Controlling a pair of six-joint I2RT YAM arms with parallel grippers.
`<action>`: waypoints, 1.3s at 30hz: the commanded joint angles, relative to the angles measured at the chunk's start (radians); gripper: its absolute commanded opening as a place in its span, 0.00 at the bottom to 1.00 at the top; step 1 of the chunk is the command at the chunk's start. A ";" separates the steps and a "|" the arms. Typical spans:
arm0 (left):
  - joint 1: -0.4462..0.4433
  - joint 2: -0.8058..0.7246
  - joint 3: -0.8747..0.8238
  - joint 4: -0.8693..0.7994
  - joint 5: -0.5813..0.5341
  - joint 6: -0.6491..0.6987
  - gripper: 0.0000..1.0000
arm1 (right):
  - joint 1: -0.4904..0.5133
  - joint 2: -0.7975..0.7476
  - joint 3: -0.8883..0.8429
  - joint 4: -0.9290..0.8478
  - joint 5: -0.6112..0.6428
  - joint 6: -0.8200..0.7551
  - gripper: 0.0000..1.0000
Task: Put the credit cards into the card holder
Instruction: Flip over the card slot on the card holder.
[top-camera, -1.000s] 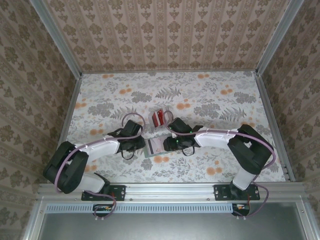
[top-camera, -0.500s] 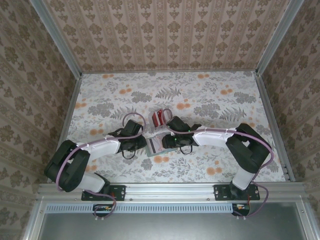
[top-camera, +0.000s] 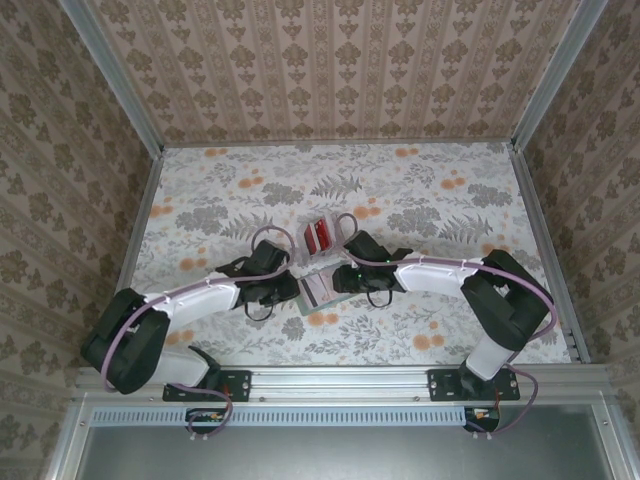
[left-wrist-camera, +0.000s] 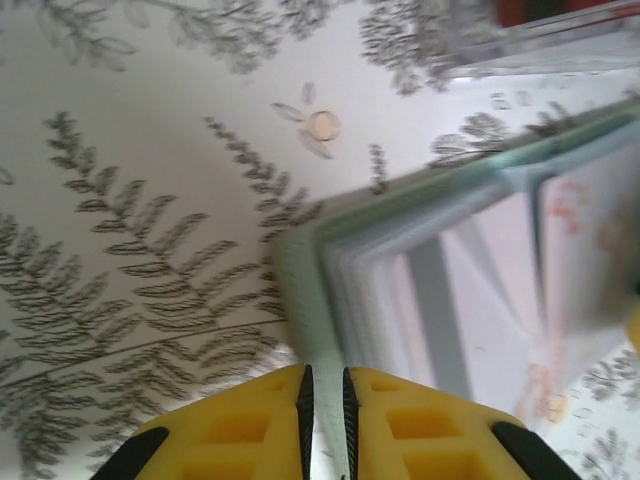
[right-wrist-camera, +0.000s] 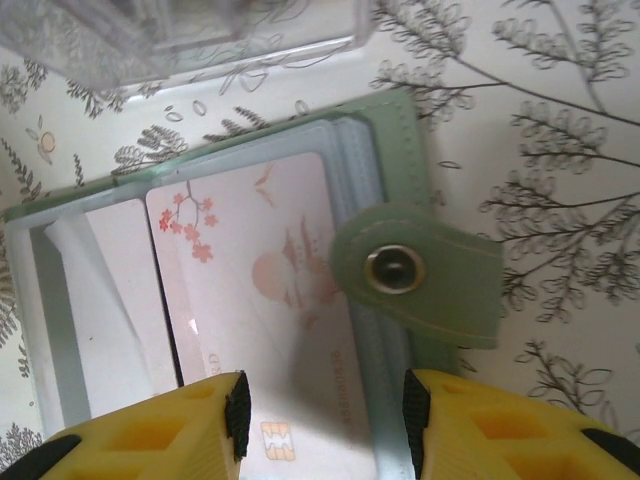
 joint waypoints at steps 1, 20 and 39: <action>-0.032 -0.012 0.057 0.023 0.047 -0.012 0.18 | -0.024 -0.014 -0.028 0.054 -0.059 0.035 0.47; -0.088 0.254 0.151 0.138 0.065 -0.042 0.07 | -0.042 -0.044 -0.057 0.117 -0.151 0.033 0.47; -0.088 0.271 0.135 0.131 0.054 -0.038 0.03 | -0.043 -0.048 -0.053 0.109 -0.160 0.024 0.47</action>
